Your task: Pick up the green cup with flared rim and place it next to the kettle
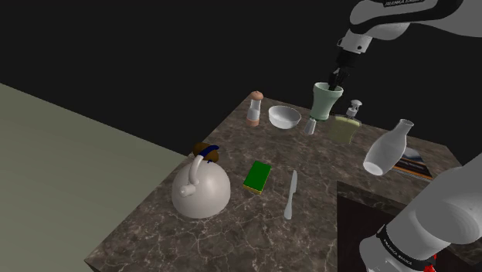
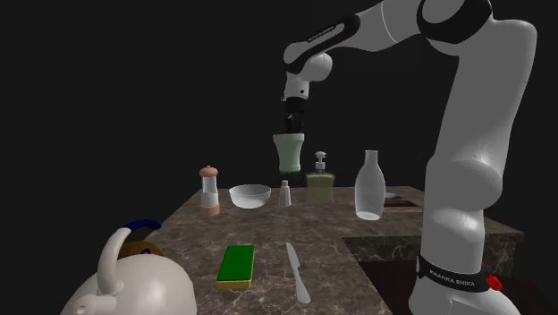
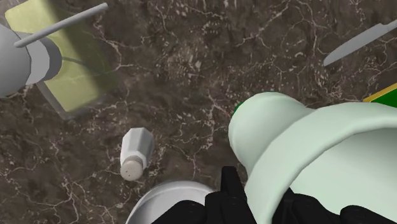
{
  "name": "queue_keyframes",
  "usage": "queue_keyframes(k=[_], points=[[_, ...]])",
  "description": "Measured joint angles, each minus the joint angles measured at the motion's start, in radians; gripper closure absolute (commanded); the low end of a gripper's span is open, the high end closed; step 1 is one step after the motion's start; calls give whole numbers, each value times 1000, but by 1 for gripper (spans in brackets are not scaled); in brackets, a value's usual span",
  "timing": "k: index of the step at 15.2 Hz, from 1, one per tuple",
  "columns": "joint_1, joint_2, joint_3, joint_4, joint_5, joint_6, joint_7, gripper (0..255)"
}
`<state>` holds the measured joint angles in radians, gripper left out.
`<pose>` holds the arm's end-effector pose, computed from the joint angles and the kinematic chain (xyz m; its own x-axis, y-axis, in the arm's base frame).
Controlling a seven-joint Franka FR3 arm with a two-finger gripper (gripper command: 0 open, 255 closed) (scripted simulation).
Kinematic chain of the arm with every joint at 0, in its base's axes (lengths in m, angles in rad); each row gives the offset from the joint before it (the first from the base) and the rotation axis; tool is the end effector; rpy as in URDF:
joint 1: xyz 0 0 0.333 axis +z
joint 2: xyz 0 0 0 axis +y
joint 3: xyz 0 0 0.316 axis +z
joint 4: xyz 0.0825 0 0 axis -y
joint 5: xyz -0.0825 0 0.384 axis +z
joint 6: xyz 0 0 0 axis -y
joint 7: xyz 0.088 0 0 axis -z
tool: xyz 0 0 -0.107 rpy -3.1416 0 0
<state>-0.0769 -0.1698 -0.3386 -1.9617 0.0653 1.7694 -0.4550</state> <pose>0.4636 -0.2085 0.5411 0.9993 0.0296 0.0228 0.0321 -0.9920 -0.1218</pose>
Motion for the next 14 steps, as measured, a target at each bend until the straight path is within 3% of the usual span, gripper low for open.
queue_keyframes(k=[14], points=[[3, 22, 0, 210, 6, -189, 14, 255]])
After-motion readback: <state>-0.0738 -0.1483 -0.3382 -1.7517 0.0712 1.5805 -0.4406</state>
